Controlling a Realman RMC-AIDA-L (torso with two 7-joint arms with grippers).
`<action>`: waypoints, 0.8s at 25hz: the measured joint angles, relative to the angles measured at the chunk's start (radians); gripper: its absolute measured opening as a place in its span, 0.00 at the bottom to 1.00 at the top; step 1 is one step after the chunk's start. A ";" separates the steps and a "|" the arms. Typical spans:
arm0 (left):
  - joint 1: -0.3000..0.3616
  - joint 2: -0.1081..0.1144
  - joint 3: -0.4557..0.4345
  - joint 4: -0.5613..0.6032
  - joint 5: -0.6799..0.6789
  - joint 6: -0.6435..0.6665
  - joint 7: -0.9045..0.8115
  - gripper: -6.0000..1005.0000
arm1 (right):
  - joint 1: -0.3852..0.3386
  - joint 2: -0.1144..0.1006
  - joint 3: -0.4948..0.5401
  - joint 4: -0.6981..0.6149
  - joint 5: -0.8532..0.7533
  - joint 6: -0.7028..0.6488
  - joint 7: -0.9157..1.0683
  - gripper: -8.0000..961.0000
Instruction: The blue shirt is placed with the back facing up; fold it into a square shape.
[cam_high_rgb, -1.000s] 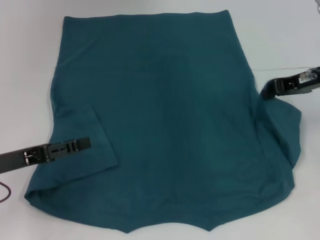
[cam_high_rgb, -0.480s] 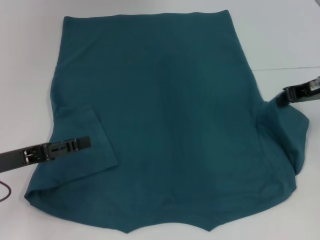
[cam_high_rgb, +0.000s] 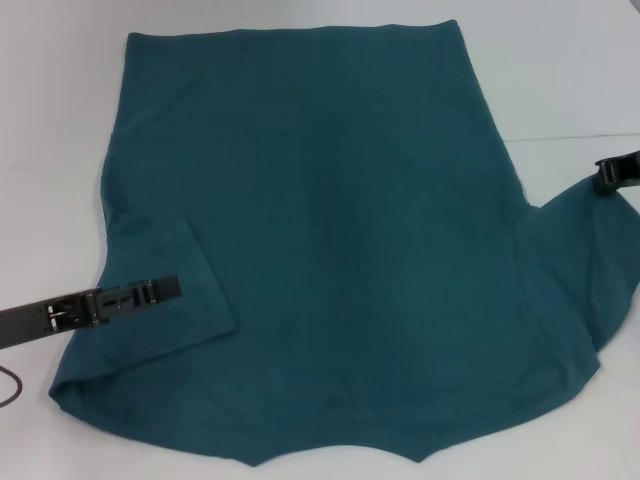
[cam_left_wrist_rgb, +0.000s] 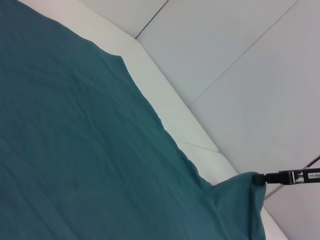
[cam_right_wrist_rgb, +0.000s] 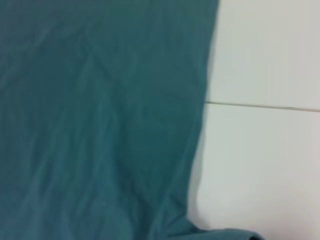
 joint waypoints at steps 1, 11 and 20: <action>0.000 0.001 0.000 0.000 0.000 0.000 0.000 0.73 | 0.000 0.000 0.000 0.000 -0.007 0.008 0.010 0.02; 0.000 -0.001 0.002 0.000 0.000 -0.016 0.000 0.73 | 0.023 0.020 -0.024 0.002 -0.006 -0.013 0.029 0.02; -0.003 0.000 0.002 0.000 0.000 -0.022 0.000 0.73 | 0.076 0.069 -0.114 0.003 0.000 -0.083 0.027 0.02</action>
